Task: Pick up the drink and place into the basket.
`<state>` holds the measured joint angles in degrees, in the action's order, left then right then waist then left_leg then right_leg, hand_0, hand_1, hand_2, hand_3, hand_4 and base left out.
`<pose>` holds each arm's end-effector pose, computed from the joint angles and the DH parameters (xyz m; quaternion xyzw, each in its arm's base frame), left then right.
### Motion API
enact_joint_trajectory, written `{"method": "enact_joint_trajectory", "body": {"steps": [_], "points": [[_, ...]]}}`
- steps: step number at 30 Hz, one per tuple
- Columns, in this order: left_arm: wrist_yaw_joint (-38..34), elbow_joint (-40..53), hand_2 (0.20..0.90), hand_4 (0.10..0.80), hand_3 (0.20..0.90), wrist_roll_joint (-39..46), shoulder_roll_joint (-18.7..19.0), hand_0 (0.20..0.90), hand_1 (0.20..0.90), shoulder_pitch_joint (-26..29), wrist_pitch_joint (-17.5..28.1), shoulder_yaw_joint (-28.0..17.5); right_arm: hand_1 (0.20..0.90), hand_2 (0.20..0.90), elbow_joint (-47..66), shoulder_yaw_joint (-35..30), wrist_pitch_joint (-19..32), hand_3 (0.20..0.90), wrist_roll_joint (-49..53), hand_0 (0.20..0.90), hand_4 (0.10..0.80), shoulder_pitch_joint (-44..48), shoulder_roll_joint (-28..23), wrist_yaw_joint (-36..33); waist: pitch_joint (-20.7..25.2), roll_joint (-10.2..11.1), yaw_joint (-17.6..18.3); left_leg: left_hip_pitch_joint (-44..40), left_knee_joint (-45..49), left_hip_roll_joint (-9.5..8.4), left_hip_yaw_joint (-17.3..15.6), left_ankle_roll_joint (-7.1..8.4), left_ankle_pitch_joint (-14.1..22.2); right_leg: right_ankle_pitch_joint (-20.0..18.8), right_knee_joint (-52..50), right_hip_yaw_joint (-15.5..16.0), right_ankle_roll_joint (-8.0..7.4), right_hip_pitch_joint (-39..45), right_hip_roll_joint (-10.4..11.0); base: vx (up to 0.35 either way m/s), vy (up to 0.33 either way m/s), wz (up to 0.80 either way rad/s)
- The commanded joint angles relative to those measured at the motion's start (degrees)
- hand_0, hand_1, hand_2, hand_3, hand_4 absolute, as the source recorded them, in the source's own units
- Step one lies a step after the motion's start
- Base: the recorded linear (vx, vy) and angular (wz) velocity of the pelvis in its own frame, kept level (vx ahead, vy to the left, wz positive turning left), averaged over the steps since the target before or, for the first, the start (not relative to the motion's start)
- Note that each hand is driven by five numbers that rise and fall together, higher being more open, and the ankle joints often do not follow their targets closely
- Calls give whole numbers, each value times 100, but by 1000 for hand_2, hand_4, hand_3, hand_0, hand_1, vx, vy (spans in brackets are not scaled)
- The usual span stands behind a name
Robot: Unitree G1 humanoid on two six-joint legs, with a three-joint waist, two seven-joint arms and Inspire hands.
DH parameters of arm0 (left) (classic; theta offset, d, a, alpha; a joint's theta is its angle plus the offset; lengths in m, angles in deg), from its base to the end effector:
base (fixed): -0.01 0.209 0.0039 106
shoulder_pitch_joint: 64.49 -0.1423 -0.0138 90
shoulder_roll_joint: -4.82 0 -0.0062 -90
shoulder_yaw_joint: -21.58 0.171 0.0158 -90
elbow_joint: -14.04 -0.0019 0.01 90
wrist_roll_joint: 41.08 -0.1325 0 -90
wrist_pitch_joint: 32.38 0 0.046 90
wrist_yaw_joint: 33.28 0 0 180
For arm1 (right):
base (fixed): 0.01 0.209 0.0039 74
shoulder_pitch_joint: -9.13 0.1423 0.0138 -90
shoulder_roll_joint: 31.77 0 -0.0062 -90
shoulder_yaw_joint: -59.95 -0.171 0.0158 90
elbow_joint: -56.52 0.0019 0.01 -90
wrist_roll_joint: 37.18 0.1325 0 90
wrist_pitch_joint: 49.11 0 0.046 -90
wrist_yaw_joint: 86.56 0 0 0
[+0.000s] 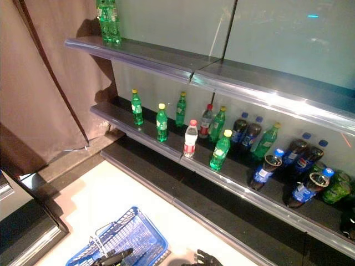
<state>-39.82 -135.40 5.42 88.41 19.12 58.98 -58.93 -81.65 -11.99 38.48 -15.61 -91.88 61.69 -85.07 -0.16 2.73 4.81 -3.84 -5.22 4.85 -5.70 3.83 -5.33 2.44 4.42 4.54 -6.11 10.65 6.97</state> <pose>0.0631 0.1906 -0.0995 -0.2016 0.5129 0.2426 0.7984 0.0602 -0.1820 -0.0927 0.0270 0.5262 0.0057 0.8499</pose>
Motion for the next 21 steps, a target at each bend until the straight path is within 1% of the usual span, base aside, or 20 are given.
{"method": "enact_joint_trajectory", "body": {"steps": [1, 2, 3, 4, 5, 7, 12, 15, 19, 21], "points": [[132, 642, 300, 100, 200, -470, -82, 300, 300, -156, 355, 287, 900, 900, 537, 183, 310, 900, -460, 900, 800, 38, 120, -298, -462, -106, -294, -259, 102, -6, -167, -116, 281, -625, -177, 190, 56, -428, 68, 0, 0, 0], [109, 719, 300, 100, 200, -473, -55, 300, 300, -173, 308, 282, 900, 900, 807, 232, 361, 900, -452, 900, 800, 22, 34, -293, -477, -100, -298, -260, 106, -9, -159, -116, 283, -627, -178, 191, 54, -425, 67, 0, 0, 0], [61, 860, 300, 100, 200, -447, 16, 300, 300, -201, 231, 320, 900, 900, 1477, 349, 328, 900, -498, 900, 800, 27, -168, -347, -508, -79, -303, -266, 118, -10, -148, -113, 286, -630, -186, 200, 56, -421, 68, 0, 0, 0], [43, 911, 300, 100, 200, -434, 44, 300, 300, -211, 204, 335, 900, 900, 1777, 389, 374, 900, -513, 900, 800, 44, -265, -375, -519, -70, -306, -268, 120, -11, -143, -113, 286, -632, -188, 203, 56, -420, 67, -3, -32, 0], [18, 985, 300, 100, 200, -413, 84, 300, 300, -226, 162, 350, 900, 900, 2319, 421, 254, 900, -440, 900, 800, 74, -423, -434, -526, -61, -306, -274, 116, -7, -140, -111, 289, -634, -186, 208, 55, -418, 68, -7, -32, 0], [23, 1084, 300, 100, 200, -414, 133, 300, 300, -304, 152, 357, 900, 900, 3029, 353, 434, 900, -436, 900, 800, 123, -649, -438, -533, -44, -304, -291, 109, -3, -145, -113, 300, -626, -178, 222, 55, -408, 67, 0, 0, 0], [83, 1156, 300, 100, 200, -464, 145, 300, 300, -456, 215, 358, 900, 900, 4107, 50, 907, 900, -600, 900, 800, 257, -909, -395, -471, -30, -305, -304, 100, 7, -169, -120, 325, -615, -143, 225, 31, -400, 68, 6, -9, 3], [99, 1165, 300, 100, 200, -544, 106, 300, 300, -557, 265, 330, 900, 900, 4861, -252, 1169, 900, -748, 900, 800, 373, -1033, -481, -426, -22, -310, -323, 103, 21, -198, -129, 344, -604, -134, 228, 15, -387, 72, 25, -18, 5], [146, 1080, 300, 100, 200, -652, 67, 300, 300, -579, 278, 224, 900, 900, 5356, -645, 1434, 900, -907, 900, 800, 556, -1083, -701, -384, -20, -307, -343, 107, 47, -245, -128, 364, -596, -133, 226, 2, -384, 81, 30, -17, 3], [170, 1004, 300, 100, 200, -722, 36, 300, 300, -562, 287, 160, 900, 900, 5551, -862, 1490, 900, -882, 900, 800, 682, -1148, -837, -370, -25, -307, -351, 102, 62, -264, -125, 372, -594, -127, 228, -2, -384, 85, 22, -11, 0]]}}
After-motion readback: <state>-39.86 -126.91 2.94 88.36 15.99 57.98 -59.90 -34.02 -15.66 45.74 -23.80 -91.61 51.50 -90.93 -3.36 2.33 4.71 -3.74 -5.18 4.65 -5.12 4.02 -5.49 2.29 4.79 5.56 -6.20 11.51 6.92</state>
